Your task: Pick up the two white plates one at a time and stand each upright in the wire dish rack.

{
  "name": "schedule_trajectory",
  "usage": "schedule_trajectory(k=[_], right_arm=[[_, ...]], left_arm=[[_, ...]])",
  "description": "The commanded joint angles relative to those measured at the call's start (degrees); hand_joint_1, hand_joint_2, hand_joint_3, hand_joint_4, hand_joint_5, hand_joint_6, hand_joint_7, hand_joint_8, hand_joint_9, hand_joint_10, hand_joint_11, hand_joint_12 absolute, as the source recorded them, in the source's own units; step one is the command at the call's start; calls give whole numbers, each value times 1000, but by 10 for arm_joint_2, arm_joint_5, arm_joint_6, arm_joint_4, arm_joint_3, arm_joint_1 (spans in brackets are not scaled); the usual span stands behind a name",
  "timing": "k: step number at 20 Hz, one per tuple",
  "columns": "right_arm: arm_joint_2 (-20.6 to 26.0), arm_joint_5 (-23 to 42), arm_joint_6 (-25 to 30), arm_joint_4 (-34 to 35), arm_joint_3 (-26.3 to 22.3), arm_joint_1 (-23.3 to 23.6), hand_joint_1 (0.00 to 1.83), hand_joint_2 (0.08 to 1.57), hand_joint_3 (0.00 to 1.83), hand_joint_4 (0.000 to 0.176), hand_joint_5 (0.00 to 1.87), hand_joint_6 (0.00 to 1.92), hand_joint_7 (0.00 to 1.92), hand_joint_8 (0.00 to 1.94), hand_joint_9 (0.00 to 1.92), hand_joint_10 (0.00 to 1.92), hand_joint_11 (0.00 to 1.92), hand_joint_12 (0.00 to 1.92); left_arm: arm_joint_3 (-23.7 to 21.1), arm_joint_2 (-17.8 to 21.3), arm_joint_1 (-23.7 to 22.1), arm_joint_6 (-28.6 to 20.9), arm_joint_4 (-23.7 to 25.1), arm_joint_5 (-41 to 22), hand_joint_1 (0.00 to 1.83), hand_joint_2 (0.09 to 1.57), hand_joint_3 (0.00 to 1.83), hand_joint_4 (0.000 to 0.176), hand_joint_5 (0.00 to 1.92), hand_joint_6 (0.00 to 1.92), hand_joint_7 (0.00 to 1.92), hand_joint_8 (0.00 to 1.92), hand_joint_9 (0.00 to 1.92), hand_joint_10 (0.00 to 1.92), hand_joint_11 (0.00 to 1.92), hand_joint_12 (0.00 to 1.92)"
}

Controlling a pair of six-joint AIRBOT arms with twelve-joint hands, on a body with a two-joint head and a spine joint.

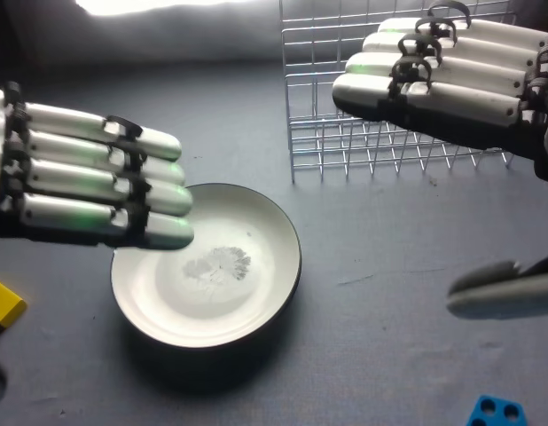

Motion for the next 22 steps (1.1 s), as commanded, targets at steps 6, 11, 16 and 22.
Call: schedule_trajectory(k=[6, 11, 16, 22], right_arm=[[2, 69, 2, 19, -1, 2, 58, 1064, 6, 0, 19, 4, 0, 0, 0, 0, 0, 0], [1, 69, 2, 14, -1, 2, 104, 1055, 0, 0, 0, 0, 0, 0, 0, 0, 0, 0], [0, 69, 9, -6, -1, 3, 161, 1036, 0, 0, 0, 0, 0, 0, 0, 0, 0, 0], [-9, 53, 8, -5, 0, 3, 110, 1067, 11, 0, 0, 0, 0, 0, 0, 0, 0, 0]], left_arm=[[7, 0, -32, -13, -30, -27, 0, 1039, 9, 0, 0, 0, 0, 0, 0, 0, 0, 0], [9, -11, -49, -13, 22, -35, 0, 1034, 5, 0, 0, 0, 0, 0, 0, 0, 0, 0], [33, -29, -67, -26, 66, -30, 0, 1029, 2, 0, 0, 0, 0, 0, 0, 0, 0, 0], [80, -73, 78, 77, 2, -5, 0, 1033, 4, 0, 0, 0, 0, 0, 0, 0, 0, 0]])
